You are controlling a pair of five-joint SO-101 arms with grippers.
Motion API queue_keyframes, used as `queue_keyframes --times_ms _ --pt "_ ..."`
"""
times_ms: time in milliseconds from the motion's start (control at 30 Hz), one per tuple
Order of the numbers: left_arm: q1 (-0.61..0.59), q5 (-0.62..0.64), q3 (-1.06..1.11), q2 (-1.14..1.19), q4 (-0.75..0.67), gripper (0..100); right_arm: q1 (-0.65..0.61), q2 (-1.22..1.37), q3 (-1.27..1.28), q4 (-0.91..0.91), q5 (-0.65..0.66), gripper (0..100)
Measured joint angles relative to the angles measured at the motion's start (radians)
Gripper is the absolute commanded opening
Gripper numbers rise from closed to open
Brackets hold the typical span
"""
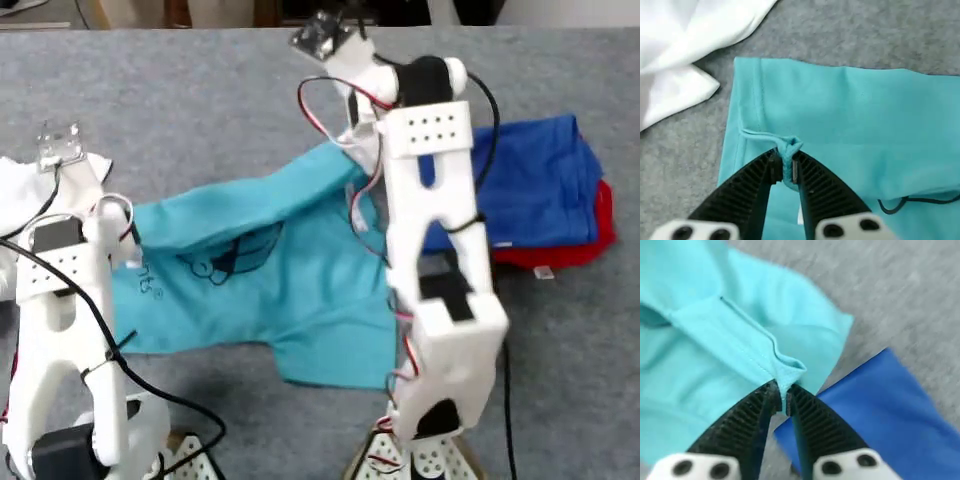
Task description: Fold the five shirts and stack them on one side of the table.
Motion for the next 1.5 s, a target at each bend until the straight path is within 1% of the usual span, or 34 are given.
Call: queue_keyframes --times_ms 100,267,367,433,500,600,667,767,900,967,1133,1367,1500 --pt "-0.023 0.000 0.008 -0.040 0.009 2 0.000 -0.189 0.282 -0.135 0.000 0.2" --pt "-0.011 -0.015 0.037 -0.120 0.121 2 0.000 -0.520 0.839 -0.445 0.000 0.2" --pt "-0.011 -0.025 0.094 -0.180 0.140 2 0.021 -0.694 1.146 -0.591 0.000 0.2" --pt "-0.046 -0.032 0.118 -0.207 0.140 2 0.034 -0.802 1.310 -0.644 0.000 0.2" --pt "-0.089 -0.031 0.127 -0.216 0.140 2 0.035 -0.905 1.447 -0.661 0.003 0.2" --pt "-0.115 -0.055 0.152 -0.222 0.150 2 0.034 -1.045 1.599 -0.666 0.006 0.2" --pt "-0.115 -0.092 0.170 -0.230 0.175 2 0.034 -1.120 1.663 -0.646 0.006 0.2" --pt "-0.135 -0.110 0.175 -0.232 0.221 2 0.002 -1.215 1.725 -0.578 0.006 0.2" --pt "-0.143 -0.120 0.175 -0.232 0.265 2 -0.008 -1.309 1.769 -0.532 0.006 0.2" --pt "-0.143 -0.150 0.175 -0.232 0.285 2 -0.008 -1.344 1.771 -0.509 0.008 0.2" --pt "-0.173 -0.265 0.176 -0.232 0.334 2 -0.008 -1.405 1.772 -0.443 0.084 0.2" --pt "-0.206 -0.311 0.198 -0.232 0.347 2 -0.018 -1.487 1.775 -0.341 0.195 0.2" --pt "-0.206 -0.364 0.249 -0.232 0.347 2 -0.018 -1.496 1.809 -0.324 0.249 0.2"
